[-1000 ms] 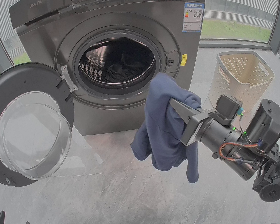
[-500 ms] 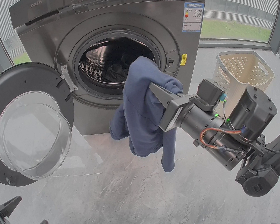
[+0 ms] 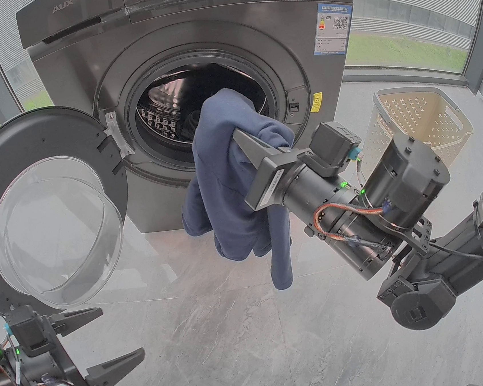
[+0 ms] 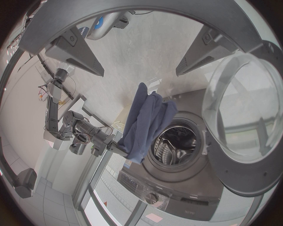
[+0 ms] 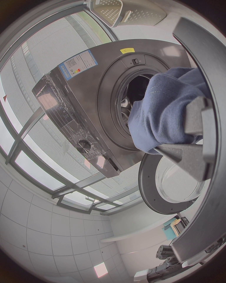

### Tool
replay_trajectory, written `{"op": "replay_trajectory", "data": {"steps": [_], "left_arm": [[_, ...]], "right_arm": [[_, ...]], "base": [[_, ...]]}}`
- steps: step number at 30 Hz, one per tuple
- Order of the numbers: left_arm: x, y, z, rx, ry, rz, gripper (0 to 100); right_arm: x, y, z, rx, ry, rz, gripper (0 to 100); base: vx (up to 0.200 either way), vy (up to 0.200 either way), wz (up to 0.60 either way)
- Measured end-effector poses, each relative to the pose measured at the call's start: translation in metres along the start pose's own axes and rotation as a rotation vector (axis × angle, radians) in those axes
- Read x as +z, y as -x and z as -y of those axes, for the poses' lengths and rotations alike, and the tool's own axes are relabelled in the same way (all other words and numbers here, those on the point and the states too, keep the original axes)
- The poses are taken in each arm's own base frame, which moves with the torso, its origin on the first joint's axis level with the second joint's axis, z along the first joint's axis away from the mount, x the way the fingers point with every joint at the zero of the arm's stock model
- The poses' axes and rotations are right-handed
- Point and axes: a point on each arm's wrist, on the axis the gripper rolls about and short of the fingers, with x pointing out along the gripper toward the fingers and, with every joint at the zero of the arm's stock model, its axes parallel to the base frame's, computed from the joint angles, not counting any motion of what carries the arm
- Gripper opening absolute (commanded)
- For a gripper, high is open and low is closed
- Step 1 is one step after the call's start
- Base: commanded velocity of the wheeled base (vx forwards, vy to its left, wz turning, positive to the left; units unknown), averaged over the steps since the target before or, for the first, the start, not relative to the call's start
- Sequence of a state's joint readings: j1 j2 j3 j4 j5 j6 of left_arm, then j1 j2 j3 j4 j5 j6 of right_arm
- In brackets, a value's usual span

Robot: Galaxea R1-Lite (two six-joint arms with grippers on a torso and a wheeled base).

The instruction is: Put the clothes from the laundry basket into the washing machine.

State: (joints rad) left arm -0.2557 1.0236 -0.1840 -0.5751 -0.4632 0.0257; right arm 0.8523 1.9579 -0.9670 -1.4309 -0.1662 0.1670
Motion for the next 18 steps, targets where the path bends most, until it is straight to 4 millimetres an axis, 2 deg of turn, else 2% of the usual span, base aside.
{"op": "replay_trajectory", "data": {"steps": [9,18], "left_arm": [[0.007,-0.055,-0.017,-0.056,-0.015,0.004,100],[0.005,-0.099,-0.032,-0.084,0.017,-0.042,100]], "right_arm": [[-0.004,-0.007,-0.001,0.002,0.004,-0.002,0],[-0.011,-0.009,-0.002,0.003,0.003,-0.009,0]], "base": [[0.000,0.000,0.00],[0.000,0.000,0.00]]}}
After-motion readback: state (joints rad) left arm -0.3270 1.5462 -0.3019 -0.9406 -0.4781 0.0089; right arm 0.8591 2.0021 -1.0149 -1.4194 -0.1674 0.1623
